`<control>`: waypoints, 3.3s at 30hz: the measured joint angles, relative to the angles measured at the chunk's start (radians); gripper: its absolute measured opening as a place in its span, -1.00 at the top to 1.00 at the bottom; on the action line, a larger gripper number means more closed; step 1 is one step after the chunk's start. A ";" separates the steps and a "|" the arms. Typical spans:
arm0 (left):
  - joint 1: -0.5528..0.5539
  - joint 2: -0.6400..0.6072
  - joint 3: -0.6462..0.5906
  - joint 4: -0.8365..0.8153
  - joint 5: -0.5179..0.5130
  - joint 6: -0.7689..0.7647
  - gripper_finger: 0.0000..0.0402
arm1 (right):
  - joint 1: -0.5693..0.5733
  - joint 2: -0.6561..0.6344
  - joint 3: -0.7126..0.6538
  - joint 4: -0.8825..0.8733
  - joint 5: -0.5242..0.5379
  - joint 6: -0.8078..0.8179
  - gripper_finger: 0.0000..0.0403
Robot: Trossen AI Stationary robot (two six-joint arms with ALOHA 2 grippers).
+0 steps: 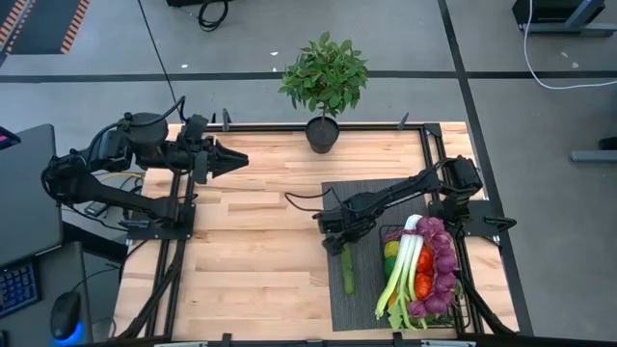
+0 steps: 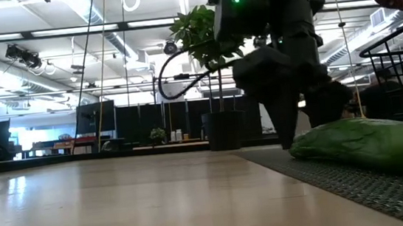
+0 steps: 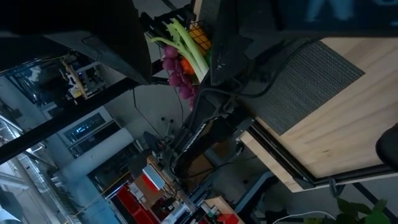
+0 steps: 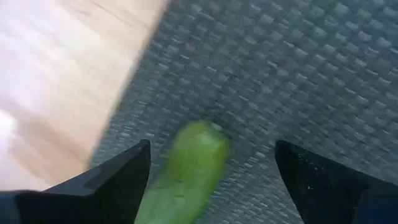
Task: Build produce basket
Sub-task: Put the cucumber into the black wire basket
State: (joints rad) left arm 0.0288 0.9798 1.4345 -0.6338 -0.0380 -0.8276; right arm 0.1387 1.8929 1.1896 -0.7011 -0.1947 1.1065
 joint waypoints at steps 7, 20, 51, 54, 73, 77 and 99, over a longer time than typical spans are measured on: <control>0.000 0.000 0.000 0.000 -0.001 0.000 0.14 | 0.001 0.005 0.002 -0.068 0.018 -0.014 -0.72; 0.000 0.000 0.000 0.000 0.002 -0.008 0.14 | -0.037 0.005 0.002 -0.061 0.020 -0.034 -0.72; 0.000 0.000 0.000 0.000 0.001 -0.026 0.14 | -0.043 0.005 0.002 -0.159 -0.227 -0.077 -0.23; 0.000 0.000 0.000 0.000 0.001 -0.026 0.14 | -0.043 0.005 0.002 -0.159 -0.228 -0.081 -0.12; 0.000 0.000 0.000 0.003 0.001 -0.044 0.14 | -0.079 -0.162 0.002 -0.154 -0.192 -0.114 0.75; 0.000 0.000 0.000 0.003 0.001 -0.042 0.14 | -0.081 -0.172 0.002 -0.157 -0.239 -0.114 0.40; 0.000 0.001 0.000 0.002 0.044 -0.053 0.14 | -0.042 0.013 0.002 -0.179 -0.280 -0.110 -0.25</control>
State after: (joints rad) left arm 0.0284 0.9806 1.4349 -0.6323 0.0063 -0.8806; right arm 0.0970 1.9061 1.1915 -0.8806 -0.4748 0.9963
